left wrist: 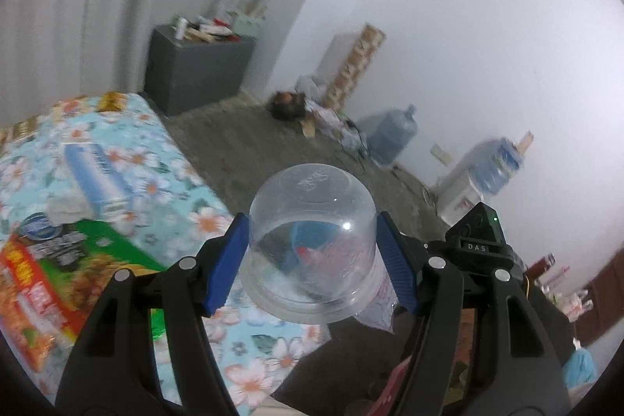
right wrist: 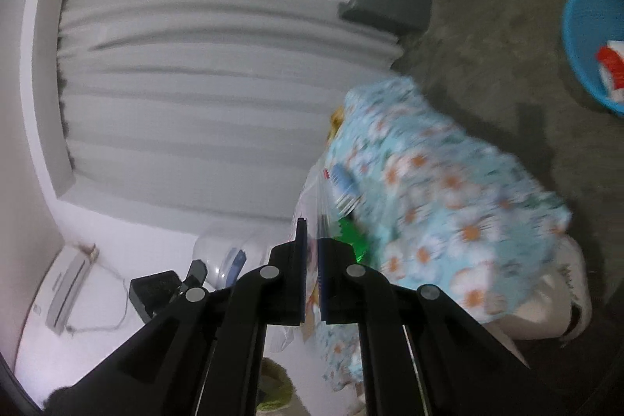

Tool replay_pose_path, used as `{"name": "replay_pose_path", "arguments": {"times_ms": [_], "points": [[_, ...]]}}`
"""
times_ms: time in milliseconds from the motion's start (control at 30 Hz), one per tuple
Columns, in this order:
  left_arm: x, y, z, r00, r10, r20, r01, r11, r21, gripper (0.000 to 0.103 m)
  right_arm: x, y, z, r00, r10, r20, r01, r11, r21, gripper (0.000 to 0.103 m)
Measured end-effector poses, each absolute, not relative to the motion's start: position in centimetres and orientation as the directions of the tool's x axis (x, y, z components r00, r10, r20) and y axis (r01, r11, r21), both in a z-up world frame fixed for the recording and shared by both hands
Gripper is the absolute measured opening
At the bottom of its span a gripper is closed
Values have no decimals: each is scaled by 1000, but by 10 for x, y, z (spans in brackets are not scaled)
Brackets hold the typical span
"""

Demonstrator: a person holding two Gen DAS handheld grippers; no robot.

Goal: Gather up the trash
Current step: 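Carry cup and bag to the blue wastebasket and open both tools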

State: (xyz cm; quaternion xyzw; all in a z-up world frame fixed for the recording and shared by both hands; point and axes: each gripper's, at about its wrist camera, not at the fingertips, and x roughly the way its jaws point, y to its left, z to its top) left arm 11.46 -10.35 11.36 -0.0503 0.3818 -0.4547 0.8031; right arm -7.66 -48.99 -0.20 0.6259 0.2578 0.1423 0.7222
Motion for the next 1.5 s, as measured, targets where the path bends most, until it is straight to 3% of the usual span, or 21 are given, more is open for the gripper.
{"name": "replay_pose_path", "arguments": {"times_ms": [400,700,767,800,833,867,900,1133,1500], "points": [[105,-312,40,3,-680,-734,778,463,-426,63,-168,-613,-75,898,156,-411,394,130,910,5],[133,-446,-46,-66,-574,-816,774,487,-405,64,-134,-671,-154,832,48,-552,550,51,834,6],[144,-472,-69,-80,-545,-835,768,501,-400,66,-120,-680,-172,810,37,-586,583,58,810,8],[149,-481,-80,-95,-526,-845,758,511,-404,75,-111,-686,-186,786,40,-617,614,60,787,9],[155,-488,-89,-102,-516,-850,741,531,-411,76,-105,-690,-199,772,43,-634,632,45,774,20],[158,-491,-97,-97,-513,-853,720,555,-416,76,-103,-693,-212,760,50,-648,648,15,762,30],[164,-493,-103,-97,-511,-854,696,579,-425,76,-105,-695,-220,746,48,-664,665,-8,747,46],[162,-474,-91,-123,-561,-819,682,551,-480,76,-121,-680,-222,723,41,-690,687,65,724,52],[137,-362,3,-36,-671,-740,701,511,-497,77,-110,-653,-178,715,79,-695,654,278,704,65]]}}
